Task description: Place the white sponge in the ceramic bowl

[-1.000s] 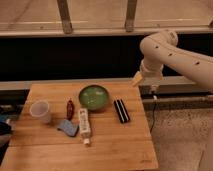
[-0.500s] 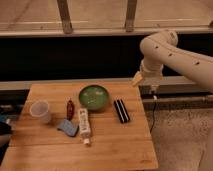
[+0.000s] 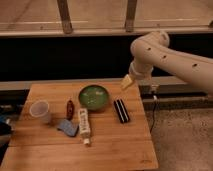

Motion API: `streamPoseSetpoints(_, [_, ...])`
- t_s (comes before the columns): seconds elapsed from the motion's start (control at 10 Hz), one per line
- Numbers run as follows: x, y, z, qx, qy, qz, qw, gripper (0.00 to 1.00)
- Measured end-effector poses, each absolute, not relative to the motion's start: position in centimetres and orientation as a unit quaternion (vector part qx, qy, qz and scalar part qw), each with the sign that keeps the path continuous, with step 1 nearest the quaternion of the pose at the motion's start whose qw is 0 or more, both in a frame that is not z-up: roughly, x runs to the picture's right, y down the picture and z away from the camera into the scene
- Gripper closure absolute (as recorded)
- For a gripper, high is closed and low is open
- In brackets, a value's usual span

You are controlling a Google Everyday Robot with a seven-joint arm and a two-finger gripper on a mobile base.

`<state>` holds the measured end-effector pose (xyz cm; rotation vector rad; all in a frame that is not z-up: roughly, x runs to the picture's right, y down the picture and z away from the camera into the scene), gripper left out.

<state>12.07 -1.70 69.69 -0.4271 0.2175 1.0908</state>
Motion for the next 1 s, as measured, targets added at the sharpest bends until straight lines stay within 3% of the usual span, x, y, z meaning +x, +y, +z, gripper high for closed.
streamPoseSetpoints(0.7, [-8.4, 3.4, 64.2, -0.255, -0.014, 0.357, 0.898, 0.20])
streamPoseSetpoints(1.0, [-8.5, 3.4, 64.2, -0.256, -0.016, 0.356, 0.899, 0.20])
